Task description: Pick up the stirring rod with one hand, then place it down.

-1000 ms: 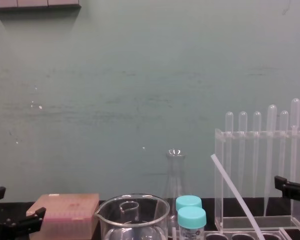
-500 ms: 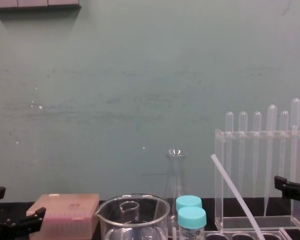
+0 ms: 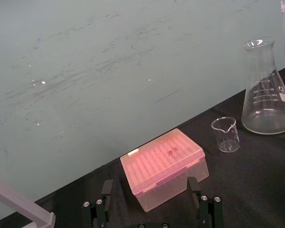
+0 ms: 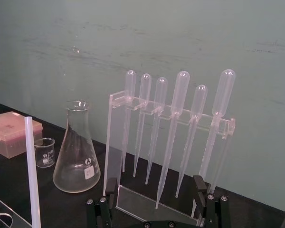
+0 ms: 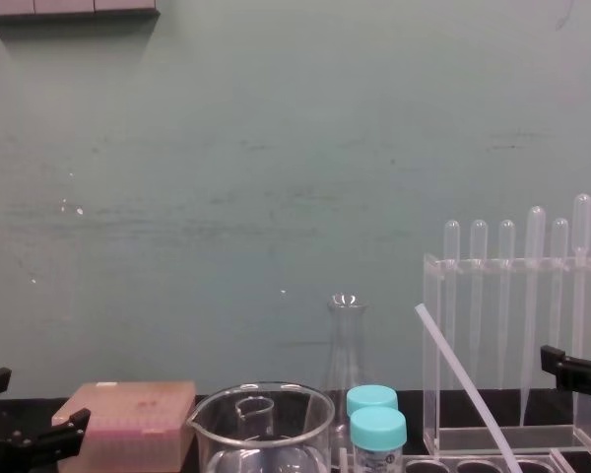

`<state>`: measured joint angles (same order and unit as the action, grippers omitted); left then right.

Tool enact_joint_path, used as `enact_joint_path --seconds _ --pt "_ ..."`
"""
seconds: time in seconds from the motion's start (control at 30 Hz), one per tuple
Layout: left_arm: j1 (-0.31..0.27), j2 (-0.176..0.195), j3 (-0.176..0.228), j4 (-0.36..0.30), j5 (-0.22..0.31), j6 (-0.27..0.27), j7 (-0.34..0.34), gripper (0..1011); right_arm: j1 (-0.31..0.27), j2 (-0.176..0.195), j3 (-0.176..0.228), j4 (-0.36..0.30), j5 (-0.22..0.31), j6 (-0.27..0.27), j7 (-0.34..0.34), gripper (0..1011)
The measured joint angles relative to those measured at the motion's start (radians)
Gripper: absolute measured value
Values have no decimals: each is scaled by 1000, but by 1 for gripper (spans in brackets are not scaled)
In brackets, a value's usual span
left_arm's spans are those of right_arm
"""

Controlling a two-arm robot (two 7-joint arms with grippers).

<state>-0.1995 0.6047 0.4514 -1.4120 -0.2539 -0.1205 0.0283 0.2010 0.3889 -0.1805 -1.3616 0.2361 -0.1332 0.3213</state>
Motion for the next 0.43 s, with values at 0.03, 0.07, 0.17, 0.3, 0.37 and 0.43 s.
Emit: enact_joint_path --seconds 0.03,0.07,0.17,0.3,0.37,0.43 --pt "0 0 0 0 0 0 0 1000 0 0 0 0 0 0 0 1004" --pt "0 0 0 0 0 0 0 1000 0 0 0 0 0 0 0 1004" --pt "0 0 0 0 0 0 0 1000 0 0 0 0 0 0 0 1004" --pt "0 0 0 0 0 0 0 1000 0 0 0 0 0 0 0 1004" --pt "0 0 0 0 0 0 0 1000 0 0 0 0 0 0 0 1004" --pt "0 0 0 0 0 0 0 1000 0 0 0 0 0 0 0 1004"
